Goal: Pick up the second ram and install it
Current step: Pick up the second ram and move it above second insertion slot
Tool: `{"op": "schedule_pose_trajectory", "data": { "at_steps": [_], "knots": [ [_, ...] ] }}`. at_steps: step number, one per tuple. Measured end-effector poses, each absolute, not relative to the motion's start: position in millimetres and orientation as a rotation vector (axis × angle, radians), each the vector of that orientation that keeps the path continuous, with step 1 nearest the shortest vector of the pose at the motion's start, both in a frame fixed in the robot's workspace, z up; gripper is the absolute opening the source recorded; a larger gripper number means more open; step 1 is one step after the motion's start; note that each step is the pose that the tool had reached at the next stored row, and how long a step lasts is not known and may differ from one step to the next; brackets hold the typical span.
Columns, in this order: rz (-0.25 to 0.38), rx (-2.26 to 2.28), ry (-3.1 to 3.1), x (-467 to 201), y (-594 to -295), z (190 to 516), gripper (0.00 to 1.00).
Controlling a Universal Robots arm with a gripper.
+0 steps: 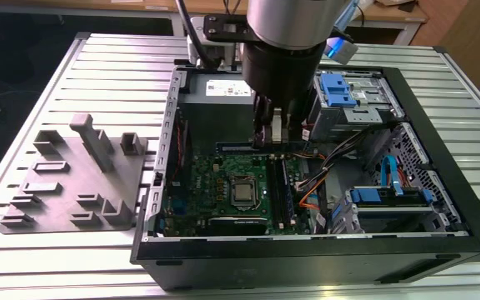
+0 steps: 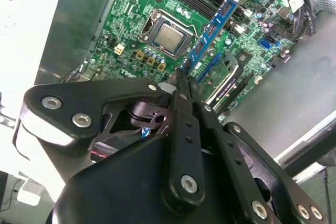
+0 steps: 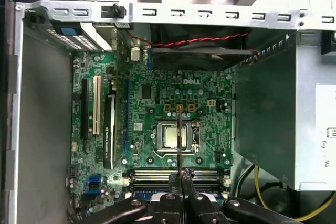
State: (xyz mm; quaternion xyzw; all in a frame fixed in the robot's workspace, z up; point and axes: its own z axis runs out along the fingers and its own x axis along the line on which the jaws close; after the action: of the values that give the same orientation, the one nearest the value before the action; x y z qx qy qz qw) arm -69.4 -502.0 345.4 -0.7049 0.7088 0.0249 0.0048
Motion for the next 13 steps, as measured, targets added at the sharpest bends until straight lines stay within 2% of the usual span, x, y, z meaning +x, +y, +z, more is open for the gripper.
{"op": "schedule_pose_trajectory", "data": {
  "at_steps": [13],
  "knots": [
    [0.081,-2.2,2.229,-70,-501,331,0.09]
  ]
}}
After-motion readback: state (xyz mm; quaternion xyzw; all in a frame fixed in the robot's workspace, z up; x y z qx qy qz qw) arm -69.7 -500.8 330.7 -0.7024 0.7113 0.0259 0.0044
